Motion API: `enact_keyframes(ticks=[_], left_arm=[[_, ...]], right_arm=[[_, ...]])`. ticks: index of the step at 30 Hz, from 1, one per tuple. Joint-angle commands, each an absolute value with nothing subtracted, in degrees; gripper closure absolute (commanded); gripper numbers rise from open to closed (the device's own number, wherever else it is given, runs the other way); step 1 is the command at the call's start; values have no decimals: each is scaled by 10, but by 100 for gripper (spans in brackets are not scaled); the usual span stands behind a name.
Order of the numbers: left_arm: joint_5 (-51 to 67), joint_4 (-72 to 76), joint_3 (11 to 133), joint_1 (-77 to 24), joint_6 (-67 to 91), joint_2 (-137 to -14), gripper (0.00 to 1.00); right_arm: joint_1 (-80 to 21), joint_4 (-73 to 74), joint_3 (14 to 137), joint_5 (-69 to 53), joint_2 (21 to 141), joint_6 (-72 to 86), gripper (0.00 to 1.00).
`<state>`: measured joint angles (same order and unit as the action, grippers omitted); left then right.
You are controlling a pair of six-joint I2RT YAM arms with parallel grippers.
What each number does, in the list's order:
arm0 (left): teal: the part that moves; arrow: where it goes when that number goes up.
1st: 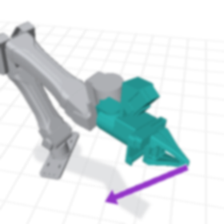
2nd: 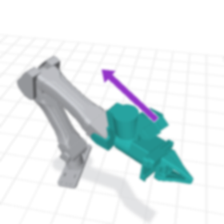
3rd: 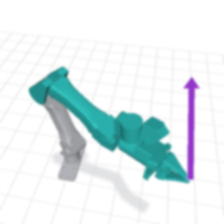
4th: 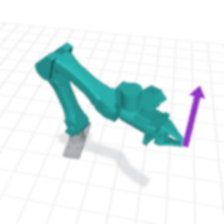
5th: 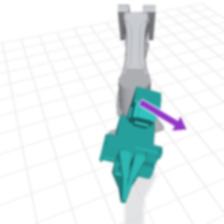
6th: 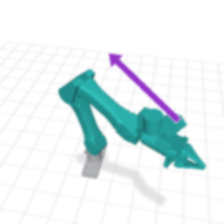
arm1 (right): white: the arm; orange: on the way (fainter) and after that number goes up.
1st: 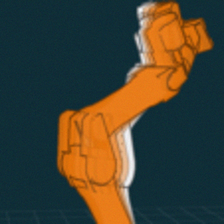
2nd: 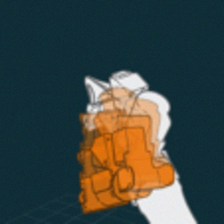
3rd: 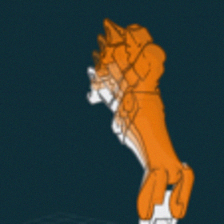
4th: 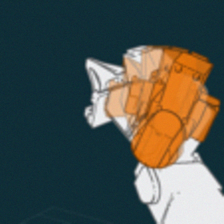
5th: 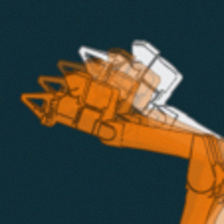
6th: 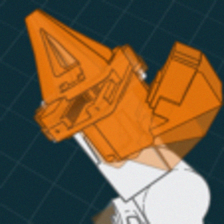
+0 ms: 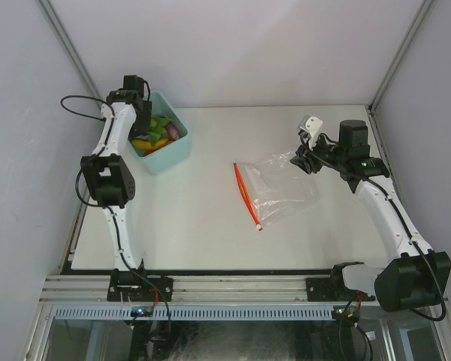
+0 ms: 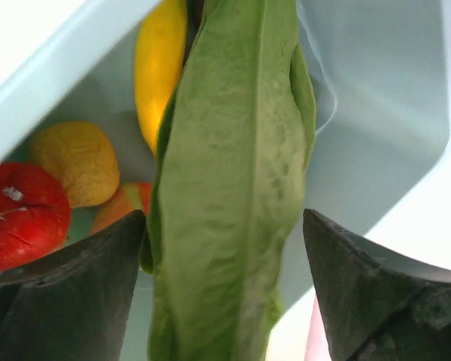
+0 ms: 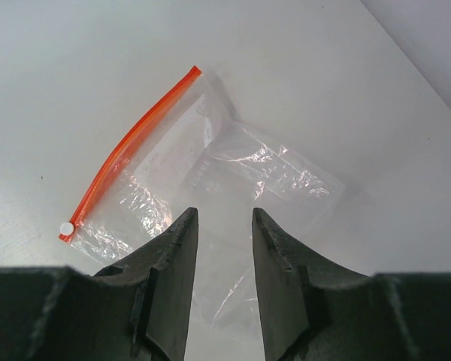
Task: Open the zip-top bag and remove the fake food
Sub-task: Place the fake vegetable in the bin, then reset both arms
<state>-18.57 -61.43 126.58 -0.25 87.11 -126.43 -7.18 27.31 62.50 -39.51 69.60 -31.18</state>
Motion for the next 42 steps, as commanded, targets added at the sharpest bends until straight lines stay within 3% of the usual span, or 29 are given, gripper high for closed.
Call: enact_keyframes(ticks=[1, 12, 30, 37, 42], left_arm=[[-162, -590, 1299, -5, 880, -1277, 1], [-169, -586, 1286, -5, 836, -1213, 0], [-107, -444, 1043, -6, 732, -984, 0], [-164, -389, 956, -9, 622, -872, 0], [-135, -282, 862, -9, 504, -786, 0]], right_arm=[[-75, 264, 624, -399, 694, -321, 65], [-76, 264, 624, -403, 690, -322, 65], [-78, 265, 623, -400, 695, -324, 65], [-71, 267, 624, -410, 695, -325, 65], [-64, 269, 623, -420, 697, -323, 65]])
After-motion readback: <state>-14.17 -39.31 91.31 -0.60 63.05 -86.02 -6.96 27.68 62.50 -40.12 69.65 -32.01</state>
